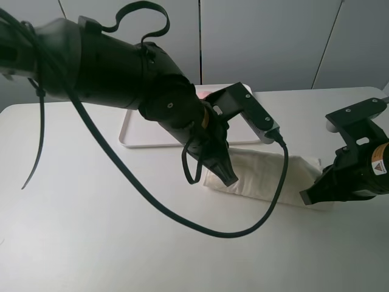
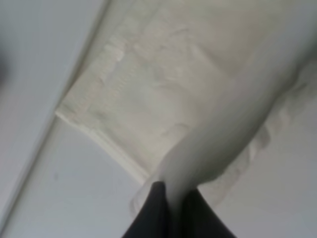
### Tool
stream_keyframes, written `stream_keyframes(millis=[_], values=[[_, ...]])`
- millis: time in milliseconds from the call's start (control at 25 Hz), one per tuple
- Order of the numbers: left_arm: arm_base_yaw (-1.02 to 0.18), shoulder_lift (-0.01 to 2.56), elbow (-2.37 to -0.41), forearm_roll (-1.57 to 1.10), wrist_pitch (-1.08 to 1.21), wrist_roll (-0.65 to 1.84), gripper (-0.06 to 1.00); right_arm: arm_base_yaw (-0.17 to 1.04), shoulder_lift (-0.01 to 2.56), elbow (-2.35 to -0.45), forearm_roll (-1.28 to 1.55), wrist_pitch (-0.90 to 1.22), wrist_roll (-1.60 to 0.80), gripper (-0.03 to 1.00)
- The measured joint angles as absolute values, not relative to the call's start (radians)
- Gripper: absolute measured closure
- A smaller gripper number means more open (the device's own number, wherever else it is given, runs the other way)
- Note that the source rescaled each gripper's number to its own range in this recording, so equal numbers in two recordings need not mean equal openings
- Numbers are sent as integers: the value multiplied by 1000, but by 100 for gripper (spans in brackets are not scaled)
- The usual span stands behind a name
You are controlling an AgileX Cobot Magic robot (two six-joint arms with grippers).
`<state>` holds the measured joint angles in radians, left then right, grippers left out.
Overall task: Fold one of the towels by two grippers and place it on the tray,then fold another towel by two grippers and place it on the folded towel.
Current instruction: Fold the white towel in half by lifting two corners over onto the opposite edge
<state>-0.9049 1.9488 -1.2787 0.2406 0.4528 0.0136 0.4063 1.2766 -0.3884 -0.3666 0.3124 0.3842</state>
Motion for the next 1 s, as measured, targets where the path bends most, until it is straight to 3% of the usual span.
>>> stream_keyframes(millis=[320, 800, 880, 1000], values=[[-869, 1971, -1281, 241, 405, 6, 94, 310, 1278, -427, -409, 259, 481, 97], [-849, 2028, -1284, 241, 347, -44, 94, 307, 1436, -479, -432, 216, 496, 97], [-843, 2032, -1286, 241, 345, -47, 90, 306, 1480, -504, -452, 205, 505, 97], [-832, 2053, -1286, 248, 336, -51, 73, 300, 1537, -545, -485, 200, 540, 93]])
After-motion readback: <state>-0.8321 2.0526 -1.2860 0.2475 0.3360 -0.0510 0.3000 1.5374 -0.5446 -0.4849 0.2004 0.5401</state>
